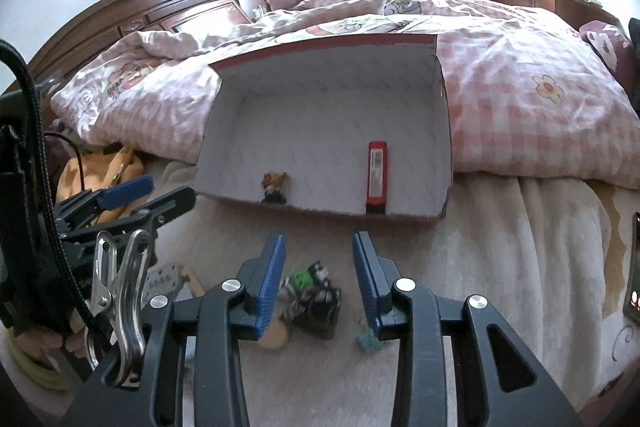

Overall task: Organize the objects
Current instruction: 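Withdraw both tools from the box back over the towel, then grasp the grey studded plate with left tool while right tool approaches the red toy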

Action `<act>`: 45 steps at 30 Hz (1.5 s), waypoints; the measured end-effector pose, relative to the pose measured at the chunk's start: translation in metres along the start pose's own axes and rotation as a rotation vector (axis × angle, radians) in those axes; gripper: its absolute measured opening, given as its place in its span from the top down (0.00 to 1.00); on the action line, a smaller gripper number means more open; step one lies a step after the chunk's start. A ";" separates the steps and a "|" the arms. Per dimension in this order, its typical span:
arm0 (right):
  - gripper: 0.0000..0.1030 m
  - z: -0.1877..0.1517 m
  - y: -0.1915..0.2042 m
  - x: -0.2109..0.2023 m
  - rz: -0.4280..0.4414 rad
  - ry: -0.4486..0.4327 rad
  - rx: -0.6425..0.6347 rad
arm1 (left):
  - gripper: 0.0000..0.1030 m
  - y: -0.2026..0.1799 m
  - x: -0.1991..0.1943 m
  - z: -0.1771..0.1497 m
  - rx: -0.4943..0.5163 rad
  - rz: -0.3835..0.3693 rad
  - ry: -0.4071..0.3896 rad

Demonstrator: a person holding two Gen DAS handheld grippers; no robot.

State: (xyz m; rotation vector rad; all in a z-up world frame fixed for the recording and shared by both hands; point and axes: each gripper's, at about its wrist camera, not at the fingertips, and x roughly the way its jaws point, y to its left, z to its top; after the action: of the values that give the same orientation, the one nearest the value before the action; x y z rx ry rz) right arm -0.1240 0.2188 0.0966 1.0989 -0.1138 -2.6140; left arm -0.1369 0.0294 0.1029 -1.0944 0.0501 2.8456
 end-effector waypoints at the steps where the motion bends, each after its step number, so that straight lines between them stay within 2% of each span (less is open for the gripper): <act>1: 0.65 -0.004 0.001 -0.002 0.000 0.004 -0.002 | 0.36 0.002 -0.003 -0.004 -0.003 0.003 0.002; 9: 0.65 -0.035 0.006 -0.012 -0.003 0.046 0.001 | 0.36 0.021 -0.022 -0.036 -0.041 0.024 0.031; 20: 0.64 -0.084 0.006 -0.032 -0.023 0.102 -0.004 | 0.36 0.045 -0.021 -0.079 -0.097 0.050 0.101; 30: 0.64 -0.118 0.003 -0.045 -0.053 0.152 -0.017 | 0.36 0.050 -0.012 -0.099 -0.022 0.067 0.131; 38: 0.64 -0.145 0.000 -0.055 -0.073 0.194 -0.007 | 0.36 0.059 0.000 -0.103 0.000 0.019 0.157; 45: 0.64 -0.153 -0.001 -0.048 -0.088 0.216 -0.010 | 0.36 0.059 0.013 -0.106 0.020 -0.010 0.182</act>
State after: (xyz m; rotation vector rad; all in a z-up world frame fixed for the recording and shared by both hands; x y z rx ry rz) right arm 0.0157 0.2414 0.0213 1.4028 -0.0048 -2.5475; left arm -0.0812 -0.0355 0.0153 -1.3418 0.0844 2.7218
